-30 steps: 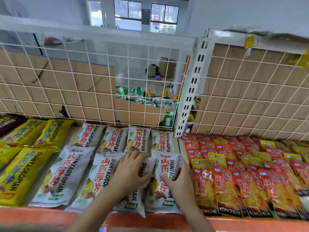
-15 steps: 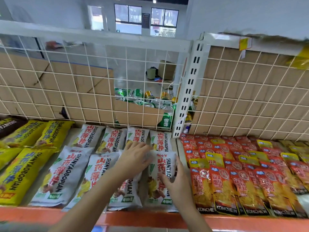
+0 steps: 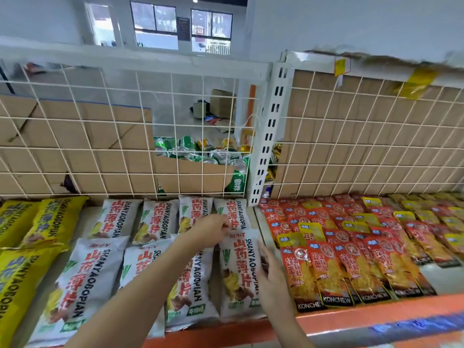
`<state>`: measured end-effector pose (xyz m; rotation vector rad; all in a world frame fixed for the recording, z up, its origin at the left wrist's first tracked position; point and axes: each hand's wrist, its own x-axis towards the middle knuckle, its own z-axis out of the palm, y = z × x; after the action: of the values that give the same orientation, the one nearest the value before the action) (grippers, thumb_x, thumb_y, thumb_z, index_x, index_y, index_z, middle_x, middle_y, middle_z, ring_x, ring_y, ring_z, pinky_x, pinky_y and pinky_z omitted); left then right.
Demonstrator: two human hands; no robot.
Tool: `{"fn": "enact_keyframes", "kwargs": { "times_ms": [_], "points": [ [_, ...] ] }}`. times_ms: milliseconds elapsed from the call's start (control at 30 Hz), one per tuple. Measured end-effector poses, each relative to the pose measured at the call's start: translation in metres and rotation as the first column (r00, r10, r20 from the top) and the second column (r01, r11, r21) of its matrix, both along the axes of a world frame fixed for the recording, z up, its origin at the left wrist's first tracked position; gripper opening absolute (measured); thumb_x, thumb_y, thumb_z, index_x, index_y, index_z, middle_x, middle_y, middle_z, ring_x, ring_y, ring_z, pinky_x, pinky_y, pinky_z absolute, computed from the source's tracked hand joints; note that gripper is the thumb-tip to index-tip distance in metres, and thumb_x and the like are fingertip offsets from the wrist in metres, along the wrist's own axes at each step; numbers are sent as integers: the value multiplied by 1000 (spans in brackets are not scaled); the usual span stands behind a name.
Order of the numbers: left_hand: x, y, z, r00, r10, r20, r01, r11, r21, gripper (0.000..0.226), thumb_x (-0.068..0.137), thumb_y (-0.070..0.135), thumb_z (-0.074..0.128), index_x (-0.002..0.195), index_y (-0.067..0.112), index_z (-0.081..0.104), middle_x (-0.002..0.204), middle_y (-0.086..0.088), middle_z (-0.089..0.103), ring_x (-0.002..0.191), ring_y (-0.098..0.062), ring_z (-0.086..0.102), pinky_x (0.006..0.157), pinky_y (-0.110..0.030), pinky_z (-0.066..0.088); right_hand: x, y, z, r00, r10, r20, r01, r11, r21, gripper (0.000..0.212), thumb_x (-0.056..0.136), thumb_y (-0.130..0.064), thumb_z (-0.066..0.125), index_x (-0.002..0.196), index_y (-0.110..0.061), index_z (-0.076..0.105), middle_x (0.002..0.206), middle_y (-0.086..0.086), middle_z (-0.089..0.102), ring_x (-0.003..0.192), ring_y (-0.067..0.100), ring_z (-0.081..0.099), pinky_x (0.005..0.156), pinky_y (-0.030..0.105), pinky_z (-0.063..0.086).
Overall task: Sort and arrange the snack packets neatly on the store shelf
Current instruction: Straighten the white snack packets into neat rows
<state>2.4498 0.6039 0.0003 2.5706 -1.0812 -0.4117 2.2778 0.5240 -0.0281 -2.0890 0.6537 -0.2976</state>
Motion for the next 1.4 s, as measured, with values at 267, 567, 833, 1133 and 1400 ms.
{"fn": "enact_keyframes", "kwargs": {
  "times_ms": [267, 567, 833, 1133, 1400],
  "points": [
    [2, -3, 3, 999, 11, -48, -12, 1000, -14, 17, 99, 17, 36, 98, 12, 52, 91, -2, 52, 83, -17, 47, 77, -31, 38, -4, 8, -9, 998, -52, -20, 50, 992, -113, 50, 95, -37, 43, 141, -40, 22, 149, -10, 30, 124, 8, 43, 103, 33, 41],
    [8, -5, 3, 1000, -23, -2, 23, 999, 27, 19, 86, 1, 44, 75, 16, 48, 86, -5, 57, 82, -21, 55, 68, -28, 41, 0, 34, -8, 958, -30, -285, -78, 930, -358, 115, 76, -61, 59, 142, -20, -26, 157, 4, -9, 145, 21, -1, 117, 33, 9],
    [6, -7, 4, 999, -39, 34, 39, 999, 7, 22, 85, -1, 45, 74, 18, 48, 96, -6, 61, 93, -21, 58, 83, -34, 49, -5, 38, 0, 945, -36, -325, -87, 931, -356, 115, 74, -66, 57, 143, -22, -24, 156, 2, -5, 144, 22, 3, 115, 38, 12],
    [19, 28, 10, 991, 39, 125, -12, 978, -207, 15, 94, 15, 46, 93, 12, 61, 94, -1, 63, 85, -19, 59, 76, -33, 49, -10, 29, 0, 996, -21, -88, -1, 969, -248, 98, 62, -78, 18, 146, -34, -7, 151, -19, -8, 140, 5, -4, 115, 36, 7],
    [29, 86, 7, 997, 41, 58, -42, 999, 13, 17, 95, 32, 50, 93, 18, 59, 85, 6, 52, 81, -14, 50, 65, -25, 36, 8, 77, 15, 935, 354, -37, -352, 905, -238, 57, 94, -43, 44, 143, -33, 18, 148, -18, 14, 136, 0, 11, 110, 16, 8]
  ]
}}
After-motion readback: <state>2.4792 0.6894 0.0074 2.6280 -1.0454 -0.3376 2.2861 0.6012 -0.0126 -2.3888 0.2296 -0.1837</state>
